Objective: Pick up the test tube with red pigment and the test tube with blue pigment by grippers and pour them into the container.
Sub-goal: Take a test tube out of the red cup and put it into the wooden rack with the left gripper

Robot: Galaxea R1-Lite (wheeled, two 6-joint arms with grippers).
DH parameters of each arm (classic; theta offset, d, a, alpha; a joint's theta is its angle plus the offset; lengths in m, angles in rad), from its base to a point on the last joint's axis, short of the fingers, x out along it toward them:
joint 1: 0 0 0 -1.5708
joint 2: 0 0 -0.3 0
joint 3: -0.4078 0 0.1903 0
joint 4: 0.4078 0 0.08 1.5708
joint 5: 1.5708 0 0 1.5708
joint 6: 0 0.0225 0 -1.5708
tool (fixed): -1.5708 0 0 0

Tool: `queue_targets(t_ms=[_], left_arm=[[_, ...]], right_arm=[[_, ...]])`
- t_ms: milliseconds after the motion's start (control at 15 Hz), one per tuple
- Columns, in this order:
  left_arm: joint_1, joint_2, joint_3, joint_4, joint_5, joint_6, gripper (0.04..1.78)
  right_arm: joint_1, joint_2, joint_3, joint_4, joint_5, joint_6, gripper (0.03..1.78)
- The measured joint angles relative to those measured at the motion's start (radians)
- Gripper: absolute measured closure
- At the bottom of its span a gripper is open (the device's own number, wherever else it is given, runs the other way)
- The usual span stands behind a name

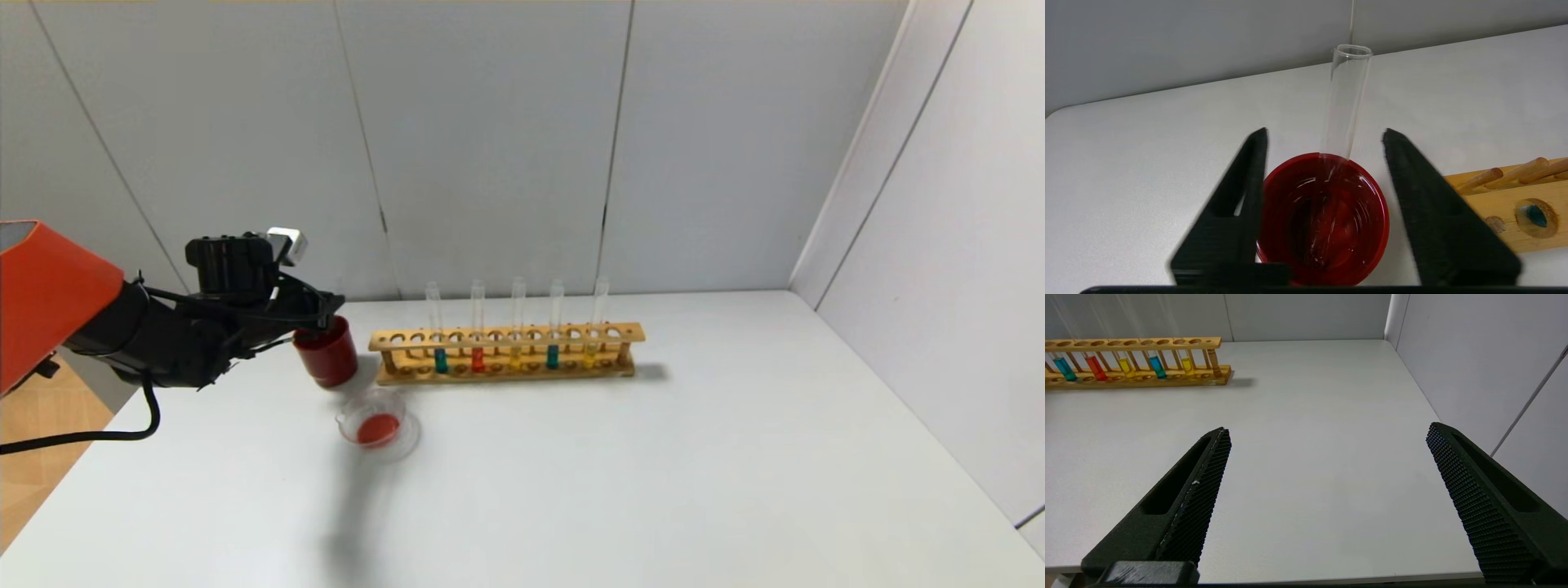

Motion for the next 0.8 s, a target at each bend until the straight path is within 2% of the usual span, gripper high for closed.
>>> queue_targets(t_ms=[133, 267, 467, 600, 800], left_arm=[[0.000, -0.016, 0.004, 0.000, 0.000, -0.001, 0.43], [0.000, -0.055, 0.014, 0.001, 0.000, -0.001, 0.21], [0.007, -0.159, 0.034, 0.003, -0.041, -0.012, 0.07], [0.041, -0.241, 0.063, 0.011, -0.172, -0.016, 0.07], [0.136, -0.351, 0.167, 0.029, -0.513, -0.018, 0.07]], right_arm=[[0.000, 0.000, 0.000, 0.000, 0.000, 0.000, 0.06], [0.000, 0.000, 0.000, 0.000, 0.000, 0.000, 0.06], [0.000, 0.000, 0.000, 0.000, 0.000, 0.000, 0.06], [0.000, 0.000, 0.000, 0.000, 0.000, 0.000, 0.06], [0.000, 0.000, 0.000, 0.000, 0.000, 0.000, 0.06]])
